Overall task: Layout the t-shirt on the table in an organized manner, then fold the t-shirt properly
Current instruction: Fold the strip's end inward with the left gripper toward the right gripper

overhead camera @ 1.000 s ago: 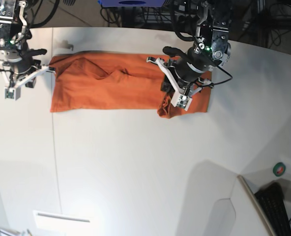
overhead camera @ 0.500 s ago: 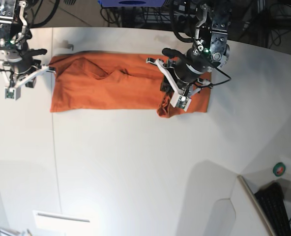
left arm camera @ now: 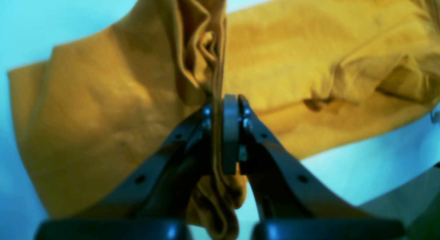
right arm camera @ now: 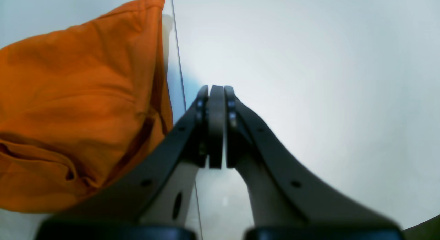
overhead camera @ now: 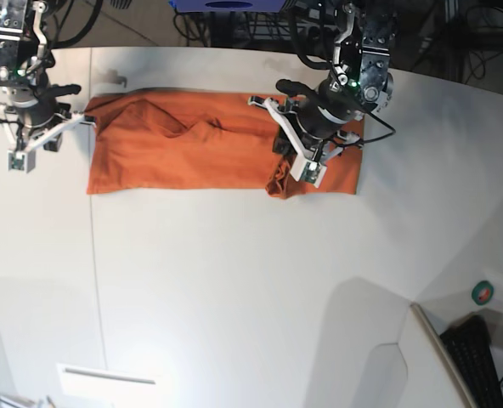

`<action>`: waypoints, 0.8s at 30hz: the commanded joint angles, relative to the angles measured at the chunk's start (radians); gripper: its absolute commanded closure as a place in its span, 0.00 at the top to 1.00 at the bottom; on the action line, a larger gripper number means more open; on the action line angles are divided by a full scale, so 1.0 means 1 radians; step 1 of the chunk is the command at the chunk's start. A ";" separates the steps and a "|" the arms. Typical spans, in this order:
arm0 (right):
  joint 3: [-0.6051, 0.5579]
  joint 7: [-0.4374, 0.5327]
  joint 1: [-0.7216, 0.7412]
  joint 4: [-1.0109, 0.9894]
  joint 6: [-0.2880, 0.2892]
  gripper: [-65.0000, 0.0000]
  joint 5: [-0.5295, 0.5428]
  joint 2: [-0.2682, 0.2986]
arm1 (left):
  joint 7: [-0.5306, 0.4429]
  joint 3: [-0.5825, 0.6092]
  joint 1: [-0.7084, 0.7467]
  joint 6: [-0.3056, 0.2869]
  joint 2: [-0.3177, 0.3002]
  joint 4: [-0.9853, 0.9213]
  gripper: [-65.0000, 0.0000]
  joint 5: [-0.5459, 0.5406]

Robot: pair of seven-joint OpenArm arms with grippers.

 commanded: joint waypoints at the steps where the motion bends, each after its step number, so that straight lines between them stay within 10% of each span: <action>1: 0.004 0.019 0.001 0.018 -0.001 0.00 0.001 0.008 | -0.021 0.002 -0.005 0.000 0.001 0.016 0.00 -0.008; 24: 0.004 0.019 0.001 0.018 -0.001 0.00 0.001 0.008 | -0.021 0.002 -0.012 0.000 0.001 0.016 0.00 -0.008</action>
